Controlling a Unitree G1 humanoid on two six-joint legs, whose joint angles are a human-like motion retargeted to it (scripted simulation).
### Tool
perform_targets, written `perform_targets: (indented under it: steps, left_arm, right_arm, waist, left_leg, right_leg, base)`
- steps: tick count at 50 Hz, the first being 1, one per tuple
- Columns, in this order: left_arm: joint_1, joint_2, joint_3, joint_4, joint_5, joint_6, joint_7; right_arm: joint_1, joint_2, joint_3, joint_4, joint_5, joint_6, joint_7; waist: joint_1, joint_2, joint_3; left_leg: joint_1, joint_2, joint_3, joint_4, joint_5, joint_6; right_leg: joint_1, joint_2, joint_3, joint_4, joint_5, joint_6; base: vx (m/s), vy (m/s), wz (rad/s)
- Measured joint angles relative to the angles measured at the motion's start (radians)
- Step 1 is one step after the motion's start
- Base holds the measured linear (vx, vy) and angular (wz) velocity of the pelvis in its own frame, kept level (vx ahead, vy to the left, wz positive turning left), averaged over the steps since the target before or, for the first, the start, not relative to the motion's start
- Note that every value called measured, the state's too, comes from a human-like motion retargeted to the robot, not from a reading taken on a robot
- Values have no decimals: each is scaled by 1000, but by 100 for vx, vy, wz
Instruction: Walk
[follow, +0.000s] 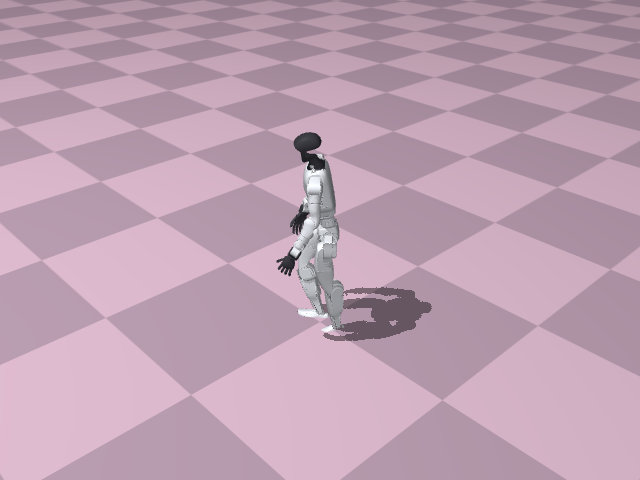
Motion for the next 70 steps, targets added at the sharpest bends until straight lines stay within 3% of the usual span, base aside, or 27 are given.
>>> perform_targets:
  steps: [9, 18, 33, 50, 70]
  left_arm:
    - [81, -48, 38, 125, 31, 20, -22]
    - [158, -69, 81, 186, 29, 37, -53]
    - [160, -78, 84, 147, -58, 14, -72]
    - [142, -83, 60, 95, -116, -7, -77]
    - [138, -73, 67, 75, -115, -31, -46]
  right_arm:
    - [7, -6, -11, -27, 2, -13, -12]
    - [24, 4, -19, -96, -11, 7, 16]
    - [-19, 31, -4, -76, -4, 28, 52]
    - [-35, 27, -4, 16, 37, 22, 55]
    - [-13, 13, 32, 54, 29, -1, 45]
  waist:
    - [33, -23, -3]
    - [78, -13, -18]
    - [81, 59, -32]
    - [80, 80, -30]
    - [96, 49, -25]
  left_leg:
    - [4, -36, -4, -2, 3, 30]
    - [-27, -15, 18, 22, 17, 30]
    - [-66, 71, 62, 68, 17, -1]
    - [-3, 72, 23, 3, 43, -14]
    - [-12, 51, 6, 0, 29, -11]
  right_leg:
    - [75, -70, 51, 257, -98, -14]
    - [210, -30, 63, -24, -94, -3]
    - [297, 48, -3, -304, 38, -21]
    - [346, 64, -22, -350, 63, -12]
    - [293, 31, -31, -256, 32, 9]
  base:
    - [0, 0, 0]
    - [-2, -4, -5]
    - [-4, -6, 2]
    - [0, 0, 0]
    - [0, 0, 0]
